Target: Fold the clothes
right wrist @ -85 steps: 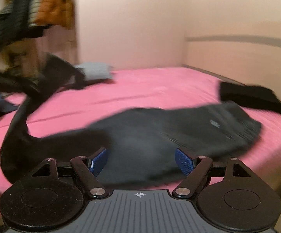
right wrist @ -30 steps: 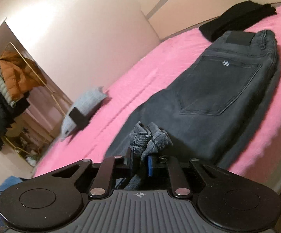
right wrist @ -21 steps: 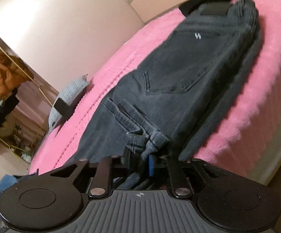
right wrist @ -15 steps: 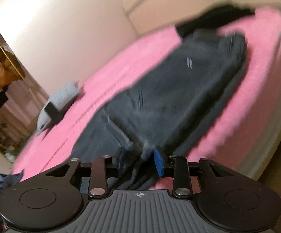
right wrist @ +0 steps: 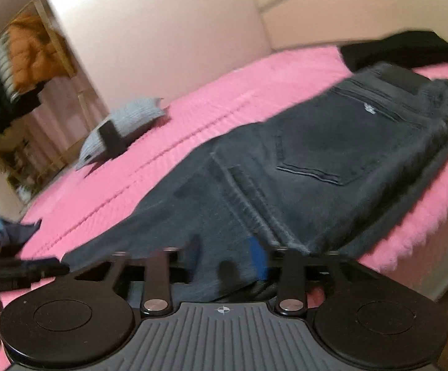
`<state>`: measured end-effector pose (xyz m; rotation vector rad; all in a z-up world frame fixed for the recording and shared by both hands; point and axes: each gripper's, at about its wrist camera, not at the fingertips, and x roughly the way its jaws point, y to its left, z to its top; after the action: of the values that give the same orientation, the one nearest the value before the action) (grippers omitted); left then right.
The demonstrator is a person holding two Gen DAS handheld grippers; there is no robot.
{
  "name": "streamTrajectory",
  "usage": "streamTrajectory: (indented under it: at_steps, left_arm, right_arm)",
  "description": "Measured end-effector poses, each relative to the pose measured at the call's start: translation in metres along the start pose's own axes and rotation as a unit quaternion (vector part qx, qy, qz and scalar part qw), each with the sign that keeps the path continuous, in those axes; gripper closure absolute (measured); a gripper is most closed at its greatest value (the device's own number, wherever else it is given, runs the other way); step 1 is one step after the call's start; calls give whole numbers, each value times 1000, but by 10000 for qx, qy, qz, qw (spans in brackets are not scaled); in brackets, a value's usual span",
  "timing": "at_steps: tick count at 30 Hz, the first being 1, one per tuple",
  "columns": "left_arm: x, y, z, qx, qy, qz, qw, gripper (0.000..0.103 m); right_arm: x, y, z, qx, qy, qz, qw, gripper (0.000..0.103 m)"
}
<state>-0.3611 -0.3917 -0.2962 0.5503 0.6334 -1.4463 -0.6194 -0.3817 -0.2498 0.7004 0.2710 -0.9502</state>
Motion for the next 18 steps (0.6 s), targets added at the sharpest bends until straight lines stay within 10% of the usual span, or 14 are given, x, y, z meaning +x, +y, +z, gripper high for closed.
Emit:
streamTrajectory:
  at_steps: [7, 12, 18]
  left_arm:
    - [-31, 15, -2, 243, -185, 104, 9995, 61]
    - [-63, 10, -18, 816, -416, -14, 9958, 61]
    - [-52, -12, -46, 1275, -100, -52, 9918, 61]
  right_arm:
    - [-18, 48, 1, -1002, 197, 195, 9946, 34]
    - [-34, 114, -29, -2528, 461, 1193, 9590, 32]
    - [14, 141, -67, -3123, 1188, 985, 9374, 32]
